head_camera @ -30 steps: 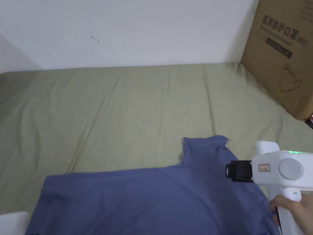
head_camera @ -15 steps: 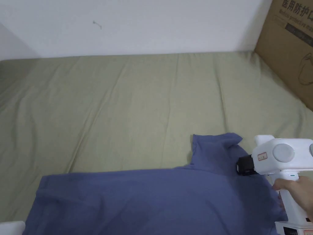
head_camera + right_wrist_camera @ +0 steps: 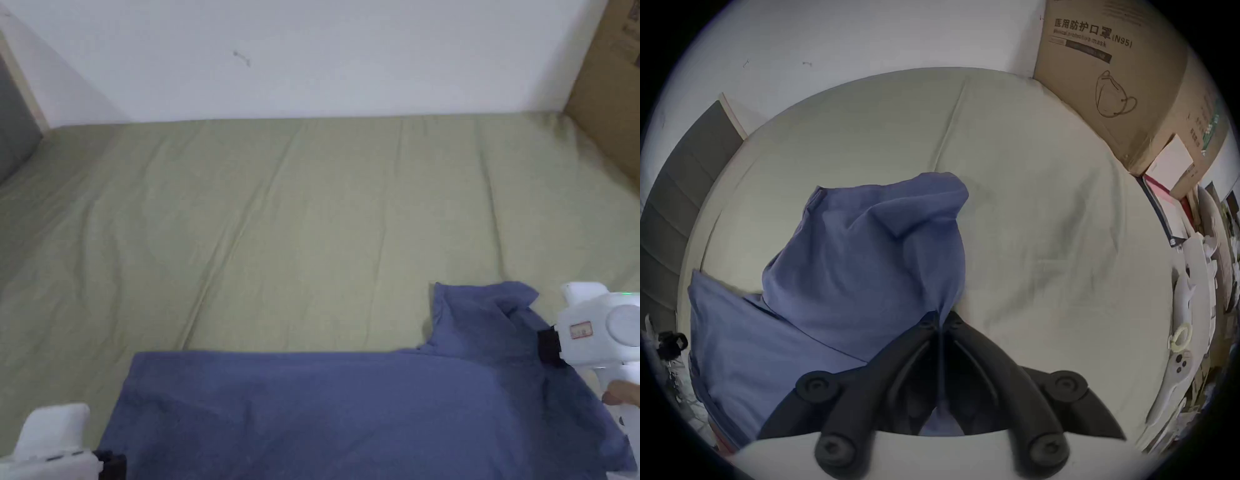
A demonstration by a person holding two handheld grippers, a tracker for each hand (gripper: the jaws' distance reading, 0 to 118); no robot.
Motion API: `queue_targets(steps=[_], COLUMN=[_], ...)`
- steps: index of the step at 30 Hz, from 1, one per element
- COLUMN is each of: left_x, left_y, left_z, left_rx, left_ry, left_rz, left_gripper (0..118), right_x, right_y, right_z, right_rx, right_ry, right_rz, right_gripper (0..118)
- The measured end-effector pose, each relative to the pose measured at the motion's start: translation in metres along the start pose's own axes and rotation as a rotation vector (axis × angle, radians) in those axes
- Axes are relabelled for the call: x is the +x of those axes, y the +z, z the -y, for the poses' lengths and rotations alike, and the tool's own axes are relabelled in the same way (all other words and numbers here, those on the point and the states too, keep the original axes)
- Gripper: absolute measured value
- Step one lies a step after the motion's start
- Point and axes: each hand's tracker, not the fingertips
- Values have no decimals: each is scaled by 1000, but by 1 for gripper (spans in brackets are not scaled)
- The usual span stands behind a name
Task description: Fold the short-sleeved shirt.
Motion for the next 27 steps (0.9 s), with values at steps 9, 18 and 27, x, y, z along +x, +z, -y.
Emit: queue_targets(steps=[9,18,27], left_x=[12,18,19], left_y=[-68,-112,-81], left_z=[-117,-121,-128], left_rx=[15,-67,-60], left_ry=[-37,-36,-63], left_rz=[-57,-51,-28], left_gripper=[99,48,1], right_x=[-2,-5,-2], right_y=[-3,-8,18], right_z=[-2,-1,-3], right_rx=[-8,-11,19], right_ry=[16,30,8], right_rz=[8,11,2], right_gripper=[1,1,1])
